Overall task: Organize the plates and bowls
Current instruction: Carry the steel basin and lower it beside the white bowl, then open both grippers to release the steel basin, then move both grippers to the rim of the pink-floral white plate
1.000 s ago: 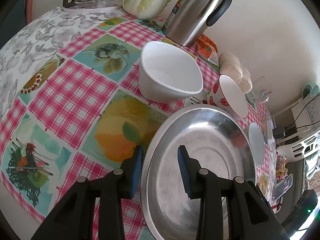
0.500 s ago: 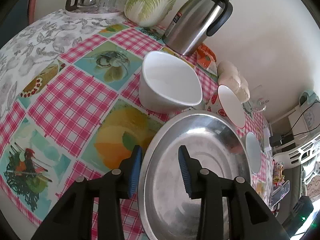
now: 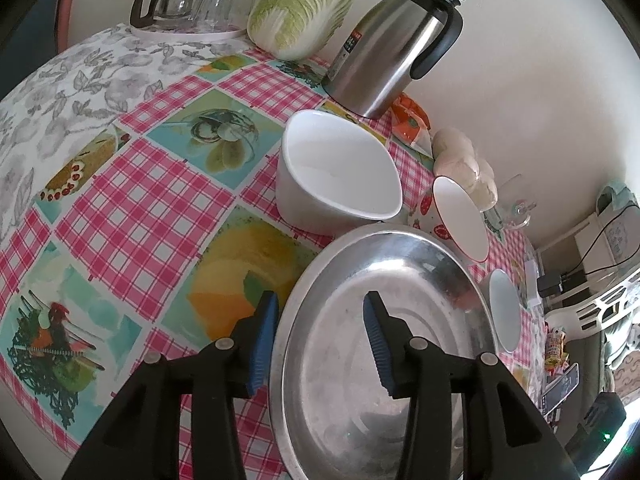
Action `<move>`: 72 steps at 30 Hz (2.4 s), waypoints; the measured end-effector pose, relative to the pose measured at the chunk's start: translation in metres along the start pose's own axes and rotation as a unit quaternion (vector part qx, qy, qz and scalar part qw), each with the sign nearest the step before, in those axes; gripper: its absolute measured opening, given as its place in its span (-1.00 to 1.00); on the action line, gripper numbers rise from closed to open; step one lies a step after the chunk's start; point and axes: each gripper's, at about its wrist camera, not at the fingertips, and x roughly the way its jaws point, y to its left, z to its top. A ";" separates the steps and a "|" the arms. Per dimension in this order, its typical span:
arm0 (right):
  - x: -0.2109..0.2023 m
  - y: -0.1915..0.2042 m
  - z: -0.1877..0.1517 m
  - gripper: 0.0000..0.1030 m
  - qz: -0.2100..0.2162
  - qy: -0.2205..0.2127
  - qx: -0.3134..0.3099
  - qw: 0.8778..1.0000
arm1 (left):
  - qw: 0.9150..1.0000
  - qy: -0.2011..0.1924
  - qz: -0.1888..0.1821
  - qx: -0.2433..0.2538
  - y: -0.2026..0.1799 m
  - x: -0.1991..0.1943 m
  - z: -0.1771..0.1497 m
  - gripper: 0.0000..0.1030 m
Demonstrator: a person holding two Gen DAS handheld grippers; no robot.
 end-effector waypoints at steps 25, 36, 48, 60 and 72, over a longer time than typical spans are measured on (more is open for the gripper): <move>-0.034 -0.017 0.014 0.83 -0.014 -0.012 0.027 0.999 | 0.992 -0.013 0.092 0.083 -0.029 -0.030 -0.008 0.79; -0.047 -0.034 0.016 1.00 -0.023 -0.021 0.034 0.999 | 0.987 -0.049 0.105 0.112 -0.047 -0.042 -0.016 0.87; -0.074 -0.091 0.018 1.00 -0.041 -0.047 0.066 0.996 | 0.981 -0.126 0.023 0.146 -0.099 -0.071 -0.034 0.94; -0.106 -0.163 0.008 1.00 -0.071 -0.065 0.117 0.988 | 0.980 -0.081 -0.032 0.180 -0.163 -0.064 -0.084 0.94; -0.114 -0.204 -0.006 1.00 -0.059 -0.070 0.178 0.980 | 0.977 0.009 -0.050 0.206 -0.202 -0.043 -0.135 0.94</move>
